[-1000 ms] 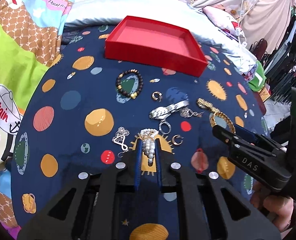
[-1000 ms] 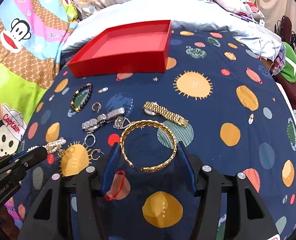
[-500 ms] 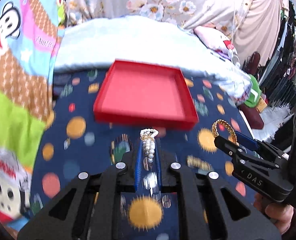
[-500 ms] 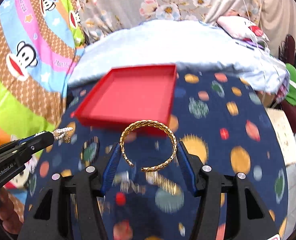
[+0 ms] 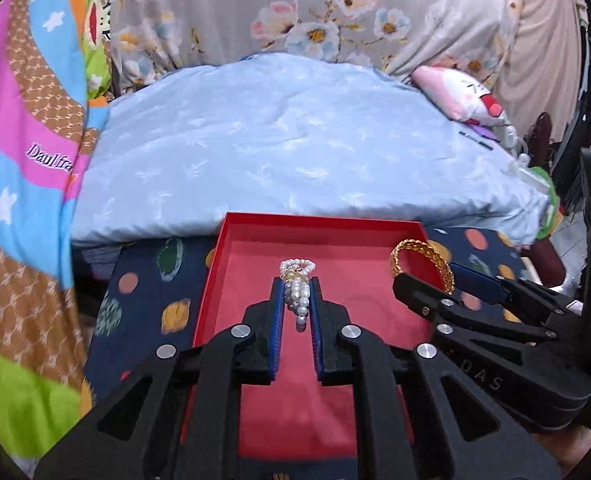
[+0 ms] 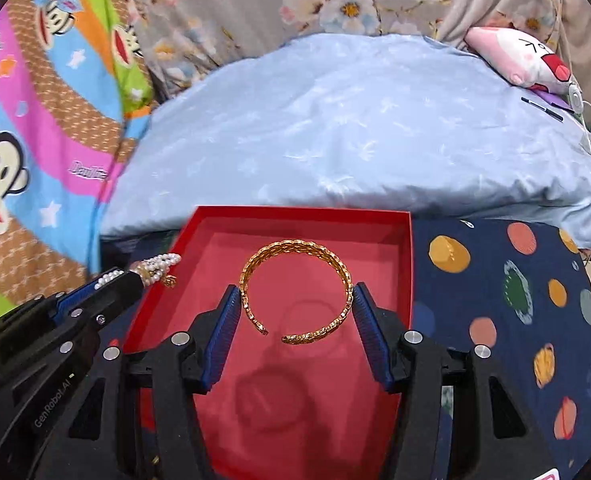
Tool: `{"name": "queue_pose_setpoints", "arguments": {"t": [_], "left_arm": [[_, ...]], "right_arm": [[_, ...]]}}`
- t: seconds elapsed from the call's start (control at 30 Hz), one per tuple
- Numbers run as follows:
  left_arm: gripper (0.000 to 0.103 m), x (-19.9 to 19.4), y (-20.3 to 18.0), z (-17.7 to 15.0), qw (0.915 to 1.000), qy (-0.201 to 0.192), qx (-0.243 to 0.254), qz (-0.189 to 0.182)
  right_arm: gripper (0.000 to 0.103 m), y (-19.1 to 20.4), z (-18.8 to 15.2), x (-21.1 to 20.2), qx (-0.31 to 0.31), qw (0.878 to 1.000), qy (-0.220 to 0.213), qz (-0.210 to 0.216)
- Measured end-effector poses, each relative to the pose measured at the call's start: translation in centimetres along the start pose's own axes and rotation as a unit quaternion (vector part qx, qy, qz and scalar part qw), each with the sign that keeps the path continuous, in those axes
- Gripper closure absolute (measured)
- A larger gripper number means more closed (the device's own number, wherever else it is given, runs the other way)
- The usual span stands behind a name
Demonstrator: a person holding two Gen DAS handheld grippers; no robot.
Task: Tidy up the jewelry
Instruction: 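Carry the pearl necklace and gold bangle into the red tray and open both tools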
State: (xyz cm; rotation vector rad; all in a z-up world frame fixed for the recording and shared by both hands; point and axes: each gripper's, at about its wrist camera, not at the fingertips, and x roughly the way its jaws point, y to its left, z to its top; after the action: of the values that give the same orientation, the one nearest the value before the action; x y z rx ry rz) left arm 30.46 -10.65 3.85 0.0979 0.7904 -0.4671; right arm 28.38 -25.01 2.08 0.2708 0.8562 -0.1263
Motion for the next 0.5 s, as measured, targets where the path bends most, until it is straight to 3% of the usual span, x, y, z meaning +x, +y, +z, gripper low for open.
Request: {"name": "queue_pose_setpoints", "arguments": {"t": [0.27,0.5], "left_arm": [[0.091,6.2,0.6,0.7,0.9990,0.037,-0.008,0.022],[0.091,8.0,0.4,1.3,0.9984,0.042,-0.001,0.037]], "right_arm": [[0.046,-0.7,0.4,5.8,-0.013,0.999,0.045,-0.022],[0.047,-1.7,0.9,6.9,-0.037,0.996,0.034,-0.076]]}}
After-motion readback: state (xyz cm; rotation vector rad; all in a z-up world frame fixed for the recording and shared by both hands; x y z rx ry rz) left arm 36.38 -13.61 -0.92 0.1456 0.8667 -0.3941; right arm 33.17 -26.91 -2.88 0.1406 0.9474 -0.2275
